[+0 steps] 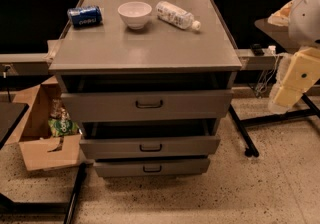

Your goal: Open middle drawer

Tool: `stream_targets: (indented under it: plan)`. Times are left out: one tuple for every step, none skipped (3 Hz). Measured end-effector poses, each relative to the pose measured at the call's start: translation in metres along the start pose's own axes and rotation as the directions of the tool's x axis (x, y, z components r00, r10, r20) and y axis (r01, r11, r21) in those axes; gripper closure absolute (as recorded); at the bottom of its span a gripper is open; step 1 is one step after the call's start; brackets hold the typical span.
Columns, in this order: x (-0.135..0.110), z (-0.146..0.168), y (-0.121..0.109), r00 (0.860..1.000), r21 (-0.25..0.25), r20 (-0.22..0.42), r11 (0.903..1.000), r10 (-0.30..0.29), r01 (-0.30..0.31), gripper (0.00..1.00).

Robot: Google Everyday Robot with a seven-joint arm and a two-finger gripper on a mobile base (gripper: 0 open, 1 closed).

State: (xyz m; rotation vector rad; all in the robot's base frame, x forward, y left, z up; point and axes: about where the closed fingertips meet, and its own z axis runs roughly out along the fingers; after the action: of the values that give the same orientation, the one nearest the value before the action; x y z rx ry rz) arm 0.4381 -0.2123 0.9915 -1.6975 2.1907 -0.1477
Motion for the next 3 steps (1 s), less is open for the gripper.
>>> stream_targets:
  plan:
    - [0.000, 0.000, 0.000, 1.000, 0.000, 0.000, 1.0000, 0.000, 0.000, 0.00]
    - [0.017, 0.047, 0.013, 0.999, -0.057, -0.018, 0.9977, -0.036, 0.035, 0.00]
    - [0.034, 0.119, 0.040, 0.995, -0.120, -0.044, 0.9889, -0.093, 0.088, 0.00]
